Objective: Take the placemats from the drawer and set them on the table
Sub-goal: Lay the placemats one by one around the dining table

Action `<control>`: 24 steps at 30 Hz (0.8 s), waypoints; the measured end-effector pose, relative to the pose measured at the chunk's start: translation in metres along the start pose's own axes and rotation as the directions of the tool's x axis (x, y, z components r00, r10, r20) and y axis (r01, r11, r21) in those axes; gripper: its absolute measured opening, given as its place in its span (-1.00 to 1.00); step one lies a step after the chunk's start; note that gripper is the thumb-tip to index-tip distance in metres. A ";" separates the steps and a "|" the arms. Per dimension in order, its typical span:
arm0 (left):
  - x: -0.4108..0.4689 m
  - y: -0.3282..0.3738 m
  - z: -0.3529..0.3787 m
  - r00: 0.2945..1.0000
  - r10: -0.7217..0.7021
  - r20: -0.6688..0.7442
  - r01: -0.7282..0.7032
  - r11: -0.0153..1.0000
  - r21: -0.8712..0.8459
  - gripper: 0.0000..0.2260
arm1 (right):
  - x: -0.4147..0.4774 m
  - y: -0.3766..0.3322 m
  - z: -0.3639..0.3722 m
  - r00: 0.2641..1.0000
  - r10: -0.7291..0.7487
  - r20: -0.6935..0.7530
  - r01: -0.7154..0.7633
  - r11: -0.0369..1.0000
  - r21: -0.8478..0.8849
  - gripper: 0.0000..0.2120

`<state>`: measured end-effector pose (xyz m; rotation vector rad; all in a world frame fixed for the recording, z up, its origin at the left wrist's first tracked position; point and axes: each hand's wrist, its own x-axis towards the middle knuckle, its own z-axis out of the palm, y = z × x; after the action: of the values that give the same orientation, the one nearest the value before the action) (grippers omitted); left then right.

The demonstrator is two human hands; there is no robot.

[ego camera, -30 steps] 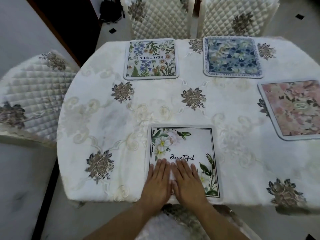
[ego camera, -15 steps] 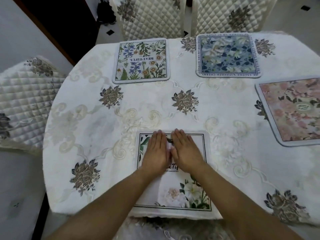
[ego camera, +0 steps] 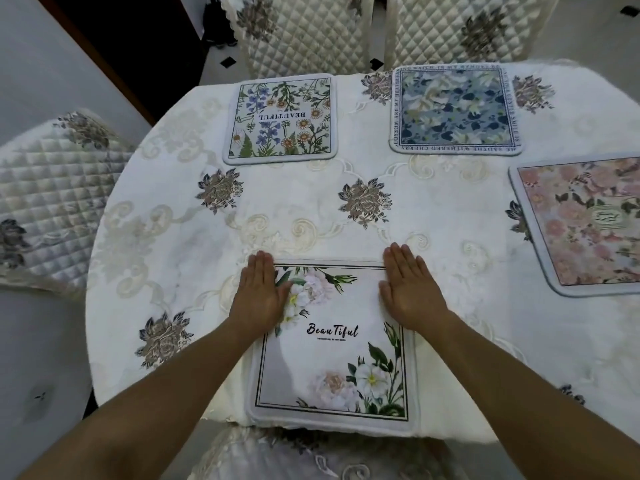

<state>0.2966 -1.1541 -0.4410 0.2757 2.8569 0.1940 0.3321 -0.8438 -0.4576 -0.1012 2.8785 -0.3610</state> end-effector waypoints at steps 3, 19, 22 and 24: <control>-0.028 0.010 0.005 0.997 -0.078 0.025 0.078 0.997 0.002 -0.23 | -0.014 -0.008 0.002 0.999 0.041 0.006 -0.042 0.999 0.028 -0.38; -0.189 0.042 -0.012 0.981 -0.080 0.179 0.036 0.971 0.237 -0.41 | -0.204 -0.058 -0.013 0.962 0.037 0.271 -0.037 0.999 -0.004 -0.39; -0.182 0.063 -0.057 0.989 0.073 0.130 -0.102 0.967 0.232 -0.58 | -0.209 -0.052 -0.064 0.953 0.134 0.273 -0.142 0.990 0.009 -0.60; -0.176 0.079 -0.075 0.983 0.165 0.078 -0.178 0.959 0.220 -0.63 | -0.216 -0.043 -0.095 0.963 0.162 0.216 -0.164 0.986 -0.007 -0.64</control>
<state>0.4563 -1.1207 -0.3138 0.5665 2.7960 -0.1069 0.5202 -0.8420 -0.3082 0.0926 2.6465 -0.3128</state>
